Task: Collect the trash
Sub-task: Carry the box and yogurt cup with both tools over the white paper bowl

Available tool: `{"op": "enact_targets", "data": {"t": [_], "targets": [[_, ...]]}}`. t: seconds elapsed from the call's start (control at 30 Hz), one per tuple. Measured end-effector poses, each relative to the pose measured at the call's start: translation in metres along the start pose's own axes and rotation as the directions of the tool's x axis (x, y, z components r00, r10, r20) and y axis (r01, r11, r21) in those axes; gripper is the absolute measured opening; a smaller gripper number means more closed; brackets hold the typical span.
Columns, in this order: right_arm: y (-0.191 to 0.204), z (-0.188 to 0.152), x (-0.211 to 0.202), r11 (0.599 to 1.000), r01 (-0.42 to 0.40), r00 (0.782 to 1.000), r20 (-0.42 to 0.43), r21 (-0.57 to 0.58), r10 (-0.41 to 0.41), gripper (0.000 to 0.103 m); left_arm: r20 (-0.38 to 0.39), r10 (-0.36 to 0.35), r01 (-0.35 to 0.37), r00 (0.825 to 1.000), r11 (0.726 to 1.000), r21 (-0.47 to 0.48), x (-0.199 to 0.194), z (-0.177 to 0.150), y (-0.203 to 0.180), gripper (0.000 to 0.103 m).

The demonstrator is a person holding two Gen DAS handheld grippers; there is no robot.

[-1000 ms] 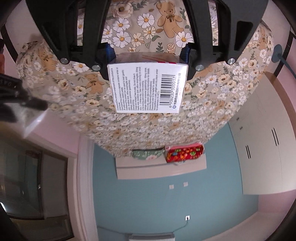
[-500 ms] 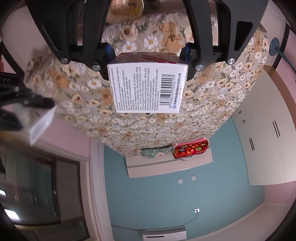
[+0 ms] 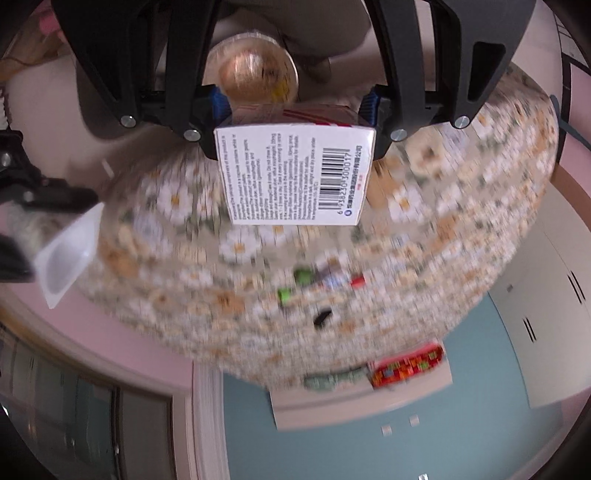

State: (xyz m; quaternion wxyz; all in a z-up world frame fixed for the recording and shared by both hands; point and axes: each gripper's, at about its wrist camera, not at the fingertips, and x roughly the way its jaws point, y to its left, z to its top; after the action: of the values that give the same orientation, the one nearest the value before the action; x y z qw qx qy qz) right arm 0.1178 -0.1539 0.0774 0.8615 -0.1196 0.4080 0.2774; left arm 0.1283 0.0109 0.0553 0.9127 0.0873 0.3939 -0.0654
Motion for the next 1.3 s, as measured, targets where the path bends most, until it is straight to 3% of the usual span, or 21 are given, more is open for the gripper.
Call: {"op": "enact_targets", "data": {"t": [0.23, 0.43, 0.77, 0.93, 1.13, 1.3], "targets": [[0.006, -0.045, 0.076, 0.997, -0.064, 0.986, -0.153, 0.044, 0.07, 0.048, -0.167, -0.04, 0.038, 0.985, 0.999, -0.015, 0.065, -0.053, -0.007, 0.056], [0.007, -0.085, 0.136, 0.987, -0.11, 0.954, -0.268, 0.115, 0.137, 0.048, -0.284, -0.1, 0.088, 0.954, 0.995, -0.053, 0.114, -0.092, -0.014, 0.056], [0.001, -0.136, 0.223, 0.965, -0.122, 0.888, -0.41, 0.231, 0.21, 0.048, -0.44, -0.17, 0.136, 0.882, 0.985, -0.108, 0.189, -0.146, -0.027, 0.056], [0.001, -0.161, 0.263, 0.958, -0.111, 0.853, -0.469, 0.264, 0.229, 0.048, -0.519, -0.188, 0.141, 0.834, 0.981, -0.13, 0.227, -0.171, -0.034, 0.056], [0.006, -0.187, 0.308, 0.963, -0.08, 0.806, -0.552, 0.257, 0.214, 0.048, -0.586, -0.201, 0.149, 0.785, 0.979, -0.137, 0.262, -0.19, -0.041, 0.056], [0.003, -0.198, 0.342, 0.964, -0.063, 0.782, -0.587, 0.26, 0.21, 0.048, -0.624, -0.224, 0.151, 0.749, 0.974, -0.168, 0.286, -0.202, -0.044, 0.056]]}}
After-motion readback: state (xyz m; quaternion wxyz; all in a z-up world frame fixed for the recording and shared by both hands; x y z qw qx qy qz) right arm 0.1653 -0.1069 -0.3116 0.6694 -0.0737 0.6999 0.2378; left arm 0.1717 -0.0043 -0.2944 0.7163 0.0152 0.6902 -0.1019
